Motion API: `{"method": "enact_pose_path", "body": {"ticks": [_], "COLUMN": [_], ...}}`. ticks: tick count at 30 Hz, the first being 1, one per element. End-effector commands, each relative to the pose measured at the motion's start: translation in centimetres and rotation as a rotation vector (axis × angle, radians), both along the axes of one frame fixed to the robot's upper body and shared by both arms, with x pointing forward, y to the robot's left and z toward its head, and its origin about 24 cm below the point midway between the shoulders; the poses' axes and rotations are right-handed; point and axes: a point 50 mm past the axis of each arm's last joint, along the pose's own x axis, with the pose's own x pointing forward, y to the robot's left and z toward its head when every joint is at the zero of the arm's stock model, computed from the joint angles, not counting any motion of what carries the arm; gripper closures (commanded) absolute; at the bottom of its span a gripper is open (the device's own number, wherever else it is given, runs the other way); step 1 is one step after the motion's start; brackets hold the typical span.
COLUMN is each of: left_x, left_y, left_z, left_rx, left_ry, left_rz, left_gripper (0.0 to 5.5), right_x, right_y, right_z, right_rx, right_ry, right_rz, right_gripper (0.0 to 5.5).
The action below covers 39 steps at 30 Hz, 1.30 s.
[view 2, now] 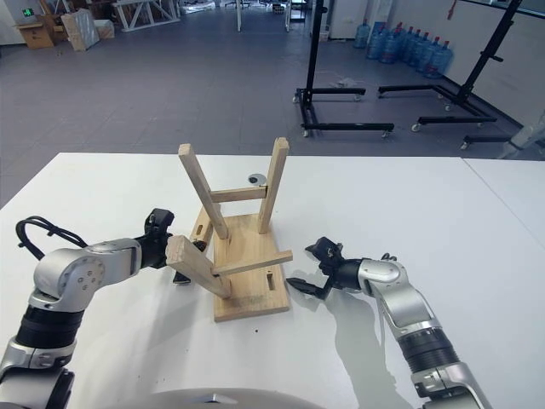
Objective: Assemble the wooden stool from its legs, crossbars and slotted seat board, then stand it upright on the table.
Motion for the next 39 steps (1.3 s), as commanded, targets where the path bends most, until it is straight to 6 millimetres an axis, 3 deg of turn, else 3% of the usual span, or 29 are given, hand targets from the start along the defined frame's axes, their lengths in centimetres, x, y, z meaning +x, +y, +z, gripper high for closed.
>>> {"method": "enact_pose_path", "body": {"ticks": [1,7,11,33,39], "left_x": [0.0,0.0,-0.1,-1.1,-0.5], "left_y": [-0.1,-0.4,-1.5,0.3,1.6], "left_z": [-1.1,-2.9,-3.4,-6.0,-4.9], "left_rx": [0.052,0.125,0.103,0.115,0.122], "left_ry": [0.033,0.057,0.069,0.173,0.112], "left_rz": [0.038,0.088,0.055,0.144,0.184], "left_gripper": [0.13,0.13,0.13,3.40,3.45], "right_x": [-0.1,-0.1,-0.1,0.0,-0.2], "right_y": [0.2,0.4,0.4,0.3,0.4], "right_z": [-0.1,-0.2,-0.3,-0.3,-0.6], "right_rx": [-0.008,-0.002,-0.003,-0.007,-0.007], "right_ry": [-0.007,-0.005,-0.003,0.003,0.010], "right_rz": [-0.001,0.000,0.000,-0.003,-0.008], "right_gripper": [0.10,0.10,0.10,0.10,0.10]}}
